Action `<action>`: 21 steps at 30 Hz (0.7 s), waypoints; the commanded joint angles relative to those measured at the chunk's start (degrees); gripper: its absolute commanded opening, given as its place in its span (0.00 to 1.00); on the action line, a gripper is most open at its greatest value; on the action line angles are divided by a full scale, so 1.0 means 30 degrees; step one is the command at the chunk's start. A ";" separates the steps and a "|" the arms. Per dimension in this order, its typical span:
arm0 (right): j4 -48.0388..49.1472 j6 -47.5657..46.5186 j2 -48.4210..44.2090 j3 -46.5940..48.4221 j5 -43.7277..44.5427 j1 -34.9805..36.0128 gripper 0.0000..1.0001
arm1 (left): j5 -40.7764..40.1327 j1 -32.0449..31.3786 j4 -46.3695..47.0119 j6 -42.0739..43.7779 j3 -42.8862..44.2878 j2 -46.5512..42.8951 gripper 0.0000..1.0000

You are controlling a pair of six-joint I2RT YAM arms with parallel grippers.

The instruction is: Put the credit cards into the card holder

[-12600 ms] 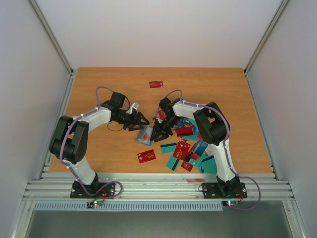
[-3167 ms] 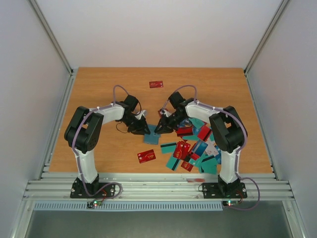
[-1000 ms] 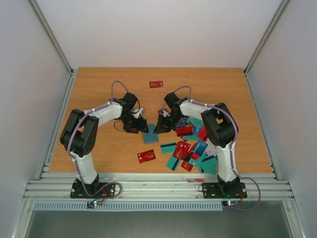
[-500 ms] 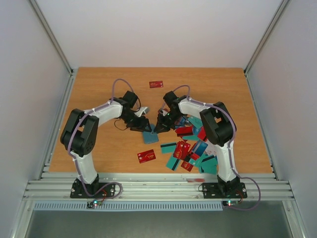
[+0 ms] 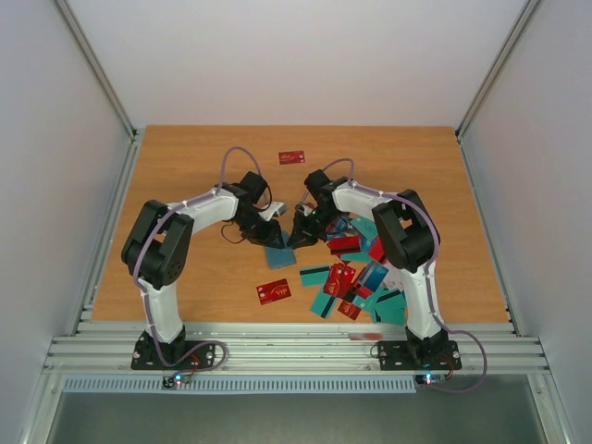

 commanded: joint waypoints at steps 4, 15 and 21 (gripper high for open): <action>-0.0328 -0.0094 0.0670 0.0416 0.0432 0.0124 0.15 | -0.0693 -0.0153 0.0546 -0.0128 0.0588 0.0578 0.26; -0.0446 -0.0031 0.0814 0.0769 0.0344 0.0146 0.15 | -0.0513 -0.0920 0.0509 -0.0371 0.0754 0.0995 0.18; -0.0417 -0.0025 0.0787 0.0684 0.0345 0.0146 0.15 | -0.0809 -0.0962 0.0557 -0.0653 0.0785 0.1027 0.10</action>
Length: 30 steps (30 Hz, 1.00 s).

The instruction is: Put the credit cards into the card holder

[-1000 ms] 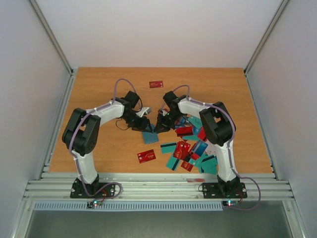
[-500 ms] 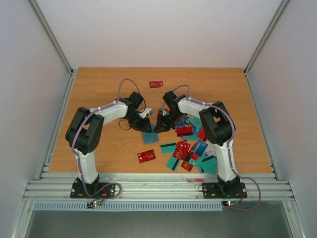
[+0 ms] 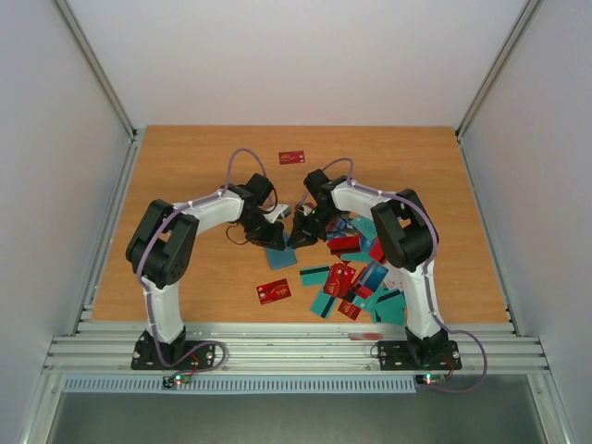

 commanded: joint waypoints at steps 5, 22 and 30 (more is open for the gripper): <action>0.0163 0.0023 0.0446 0.0109 0.0359 0.0146 0.15 | -0.0895 -0.0216 0.0336 -0.0329 0.0608 0.0533 0.03; -0.0895 -0.0306 -0.0469 0.1280 0.0284 0.0130 0.24 | -0.1428 -0.0216 -0.1585 -0.1228 0.1815 0.0777 0.00; -0.1338 -0.0882 -0.1548 0.0914 0.0646 0.0111 0.25 | -0.1802 -0.0216 -0.1862 -0.1333 0.1538 0.0852 0.00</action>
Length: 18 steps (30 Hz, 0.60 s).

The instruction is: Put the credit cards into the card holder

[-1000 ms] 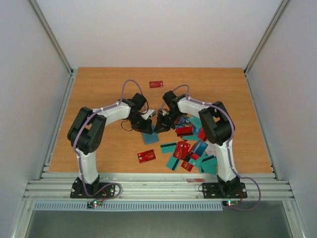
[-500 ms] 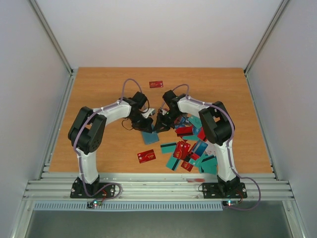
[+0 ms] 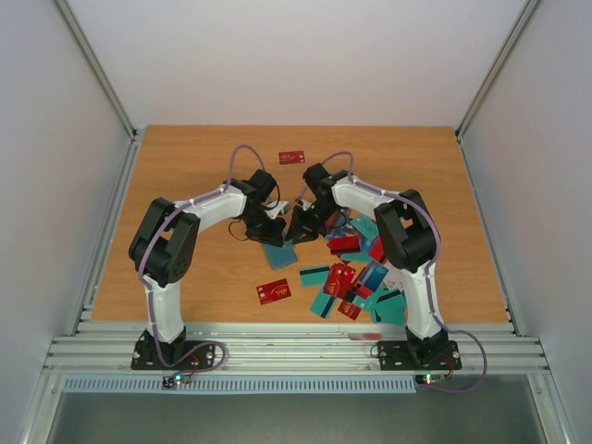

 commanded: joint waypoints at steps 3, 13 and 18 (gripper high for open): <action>-0.0168 -0.0779 -0.1923 -0.0883 0.0132 0.0111 0.24 | -0.0507 -0.0077 -0.0399 -0.0092 0.0057 0.0456 0.00; 0.4198 -0.0608 -0.3151 -0.4153 -0.3628 0.0496 0.13 | -0.0479 -0.0054 -0.0389 0.0065 -0.0100 0.0609 0.00; 0.4958 -0.0563 -0.2153 -0.3876 -0.3826 0.1209 0.05 | -0.0389 -0.0046 -0.0447 0.0179 -0.0039 0.0748 0.00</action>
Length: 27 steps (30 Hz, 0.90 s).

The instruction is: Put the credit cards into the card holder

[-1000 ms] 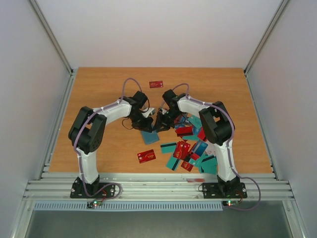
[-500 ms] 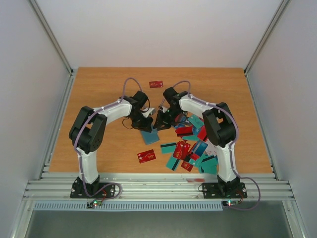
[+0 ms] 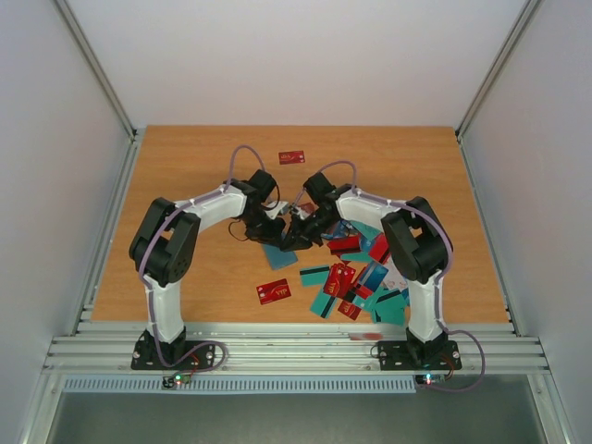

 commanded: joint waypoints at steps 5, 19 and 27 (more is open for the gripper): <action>0.1154 0.0202 0.1260 -0.0006 0.0856 0.0653 0.02 | -0.0300 -0.0048 -0.0468 0.0201 -0.0036 0.0711 0.00; -0.0232 0.0148 0.2632 -0.0571 0.3698 0.0266 0.01 | -0.0168 -0.0048 -0.0691 0.0103 0.0077 0.0782 0.00; -0.1085 0.0061 0.2932 -0.0475 0.4504 -0.0003 0.01 | -0.1160 -0.0048 -0.1644 0.0233 0.0449 0.0320 0.00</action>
